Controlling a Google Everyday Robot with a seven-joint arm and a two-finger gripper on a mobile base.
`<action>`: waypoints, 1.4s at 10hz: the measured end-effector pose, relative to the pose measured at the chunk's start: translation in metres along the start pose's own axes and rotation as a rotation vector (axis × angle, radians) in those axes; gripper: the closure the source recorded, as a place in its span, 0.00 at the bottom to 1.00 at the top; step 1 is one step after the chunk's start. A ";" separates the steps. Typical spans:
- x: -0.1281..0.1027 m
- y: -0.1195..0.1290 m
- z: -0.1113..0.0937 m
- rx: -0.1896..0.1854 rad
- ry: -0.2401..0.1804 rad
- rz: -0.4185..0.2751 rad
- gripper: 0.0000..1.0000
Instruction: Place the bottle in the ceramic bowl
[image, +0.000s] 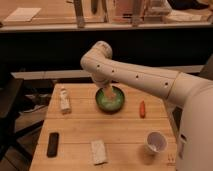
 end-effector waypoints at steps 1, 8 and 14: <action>-0.001 -0.004 0.002 0.000 -0.001 -0.012 0.20; -0.032 -0.042 0.013 0.010 0.006 -0.103 0.20; -0.061 -0.069 0.017 0.022 0.018 -0.169 0.20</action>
